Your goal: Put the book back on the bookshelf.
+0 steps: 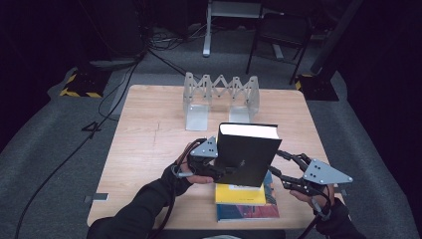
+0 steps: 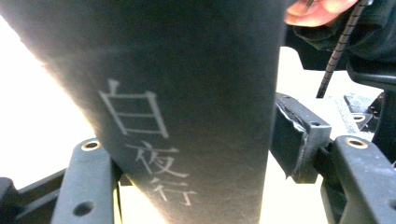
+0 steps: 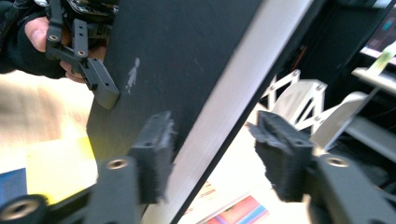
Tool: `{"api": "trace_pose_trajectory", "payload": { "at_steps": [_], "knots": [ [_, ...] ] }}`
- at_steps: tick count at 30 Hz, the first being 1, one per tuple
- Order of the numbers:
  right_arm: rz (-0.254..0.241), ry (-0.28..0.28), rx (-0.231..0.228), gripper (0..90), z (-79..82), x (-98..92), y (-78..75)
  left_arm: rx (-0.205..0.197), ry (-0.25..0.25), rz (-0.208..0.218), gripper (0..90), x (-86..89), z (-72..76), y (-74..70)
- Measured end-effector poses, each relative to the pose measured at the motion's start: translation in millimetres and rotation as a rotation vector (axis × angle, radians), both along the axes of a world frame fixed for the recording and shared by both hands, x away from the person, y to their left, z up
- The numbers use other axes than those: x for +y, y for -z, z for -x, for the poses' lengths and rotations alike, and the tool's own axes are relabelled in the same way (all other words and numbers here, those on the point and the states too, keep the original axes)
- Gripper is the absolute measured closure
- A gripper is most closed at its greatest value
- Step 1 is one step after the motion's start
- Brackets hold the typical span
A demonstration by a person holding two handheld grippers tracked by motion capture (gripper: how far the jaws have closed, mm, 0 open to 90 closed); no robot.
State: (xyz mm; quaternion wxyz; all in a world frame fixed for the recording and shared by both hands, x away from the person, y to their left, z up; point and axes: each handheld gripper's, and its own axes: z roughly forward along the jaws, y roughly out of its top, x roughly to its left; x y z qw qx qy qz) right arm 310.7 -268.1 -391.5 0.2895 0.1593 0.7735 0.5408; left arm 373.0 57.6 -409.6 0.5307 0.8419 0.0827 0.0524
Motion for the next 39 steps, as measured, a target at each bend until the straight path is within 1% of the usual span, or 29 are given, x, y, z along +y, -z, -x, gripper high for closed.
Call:
{"api": "trace_pose_trajectory", "payload": {
  "at_steps": [3,5,7,10,12,13,14,15,16,17,18,20,21,22,25,27,28,29,30,34,36,39],
  "knots": [
    [-0.001,-0.016,0.034,35.6,-3.8,1.5,4.1,-0.005,0.010,0.000,39.4,0.8,1.9,-0.4],
    [0.000,-0.027,0.072,30.4,-7.4,3.0,8.6,-0.005,0.022,0.001,40.9,1.4,2.8,-0.5],
    [-0.003,-0.057,0.120,28.3,-11.7,5.1,13.4,-0.005,0.028,0.007,42.6,1.5,4.1,-0.7],
    [0.011,-0.063,0.132,28.2,-12.2,7.8,16.0,-0.004,0.032,0.014,43.1,0.7,5.4,-1.4],
    [0.035,-0.063,0.135,28.9,-12.4,10.2,18.0,0.010,0.044,0.033,44.5,-0.1,5.0,-1.7],
    [0.041,-0.061,0.129,30.6,-12.1,10.8,19.0,0.015,0.042,0.038,45.6,-0.9,5.4,-2.0],
    [0.042,-0.063,0.132,31.7,-12.2,10.7,19.2,0.006,0.042,0.040,45.8,-2.0,5.6,-3.1],
    [0.039,-0.062,0.137,31.8,-12.3,10.6,19.6,0.010,0.046,0.055,46.0,-3.9,6.3,-4.9],
    [0.039,-0.062,0.137,31.8,-12.3,10.6,19.6,0.010,0.046,0.055,47.0,-3.9,6.3,-4.9],
    [0.040,-0.061,0.136,33.1,-12.5,10.5,20.3,0.004,0.049,0.062,47.2,-5.0,6.8,-5.9],
    [0.041,-0.068,0.137,34.6,-12.4,10.5,20.4,0.008,0.049,0.071,47.4,-5.8,7.6,-6.8],
    [0.041,-0.075,0.136,34.7,-12.0,11.0,20.5,0.003,0.050,0.080,47.4,-6.3,8.5,-9.9],
    [0.046,-0.074,0.130,34.7,-11.7,11.8,20.8,0.000,0.050,0.093,47.4,-6.3,8.3,-11.5],
    [0.049,-0.077,0.132,34.9,-11.7,12.5,20.9,0.004,0.047,0.100,47.4,-6.1,8.5,-12.7],
    [0.057,-0.080,0.132,34.1,-11.7,14.3,21.1,-0.005,0.046,0.123,47.4,-5.9,9.1,-17.2],
    [0.063,-0.076,0.132,33.7,-11.2,14.7,20.2,0.002,0.043,0.146,47.5,-5.9,8.9,-19.9],
    [0.059,-0.076,0.136,33.4,-11.3,14.8,20.7,0.006,0.040,0.150,47.4,-6.3,9.0,-21.3],
    [0.059,-0.073,0.137,33.0,-11.6,14.9,21.2,-0.002,0.037,0.154,47.3,-6.7,8.7,-23.1],
    [0.061,-0.074,0.139,33.0,-12.1,14.7,21.4,0.000,0.036,0.163,47.1,-7.5,8.5,-24.8],
    [0.057,-0.062,0.145,33.3,-12.9,13.8,21.7,-0.011,0.033,0.162,46.8,-10.1,6.9,-30.3],
    [0.054,-0.062,0.150,33.2,-13.4,14.1,22.2,-0.006,0.035,0.164,46.8,-10.7,6.1,-31.3],
    [0.062,-0.064,0.151,32.9,-13.8,13.8,23.0,-0.004,0.041,0.167,48.4,-11.0,6.7,-31.6]
  ]
}}
